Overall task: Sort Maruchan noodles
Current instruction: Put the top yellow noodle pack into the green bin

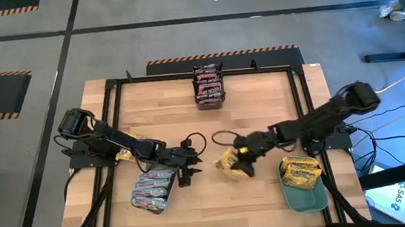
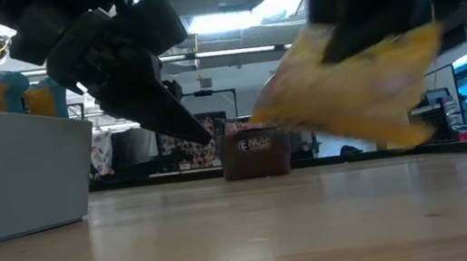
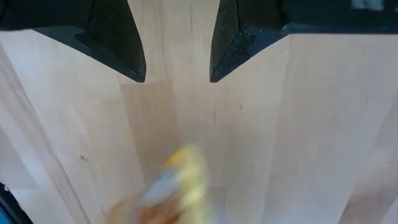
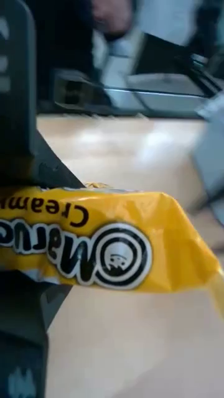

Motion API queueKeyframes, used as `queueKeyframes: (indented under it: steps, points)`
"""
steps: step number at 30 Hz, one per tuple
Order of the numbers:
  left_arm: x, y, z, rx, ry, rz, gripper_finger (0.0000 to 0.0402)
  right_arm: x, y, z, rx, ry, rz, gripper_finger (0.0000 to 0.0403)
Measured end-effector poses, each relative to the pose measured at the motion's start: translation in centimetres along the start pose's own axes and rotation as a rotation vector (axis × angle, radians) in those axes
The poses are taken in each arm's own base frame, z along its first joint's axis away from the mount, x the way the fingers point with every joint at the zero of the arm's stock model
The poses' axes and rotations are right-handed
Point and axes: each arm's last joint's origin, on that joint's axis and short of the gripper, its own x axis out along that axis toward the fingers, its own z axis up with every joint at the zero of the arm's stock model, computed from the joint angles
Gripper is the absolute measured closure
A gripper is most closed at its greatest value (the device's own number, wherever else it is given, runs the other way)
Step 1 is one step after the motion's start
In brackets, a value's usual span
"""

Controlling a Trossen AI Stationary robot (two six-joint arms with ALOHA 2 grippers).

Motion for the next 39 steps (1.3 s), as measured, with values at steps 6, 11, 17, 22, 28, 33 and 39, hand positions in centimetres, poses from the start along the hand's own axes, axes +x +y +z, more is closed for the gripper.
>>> queueKeyframes:
  steps: [6,11,17,22,28,33,39]
  points:
    - [0.0,0.0,0.0,0.0,-0.002,-0.003,0.0227,-3.8,2.3,-1.0,-0.121,0.05,0.027,0.0306]
    - [0.0,0.0,0.1,0.0,-0.008,0.002,0.0227,-6.6,3.4,-2.1,-0.148,0.08,0.008,0.0297]
    - [0.0,0.0,0.1,-0.001,-0.012,0.002,0.0227,-8.6,4.6,-3.3,-0.175,0.1,-0.024,0.0307]
    - [0.0,-0.1,0.3,-0.003,-0.03,-0.002,0.0227,-10.5,6.4,-3.8,-0.176,0.175,-0.115,0.0304]
    - [0.0,-0.1,0.3,-0.004,-0.033,-0.002,0.0227,-12.1,8.7,-5.3,-0.107,0.268,-0.123,0.0302]
    - [0.0,-0.1,0.3,-0.004,-0.033,-0.002,0.0227,-12.8,10.0,-7.9,-0.025,0.36,-0.102,0.0301]
    - [0.0,-0.1,0.3,-0.004,-0.033,-0.001,0.0227,-14.4,10.2,-11.1,0.052,0.457,-0.217,0.0295]
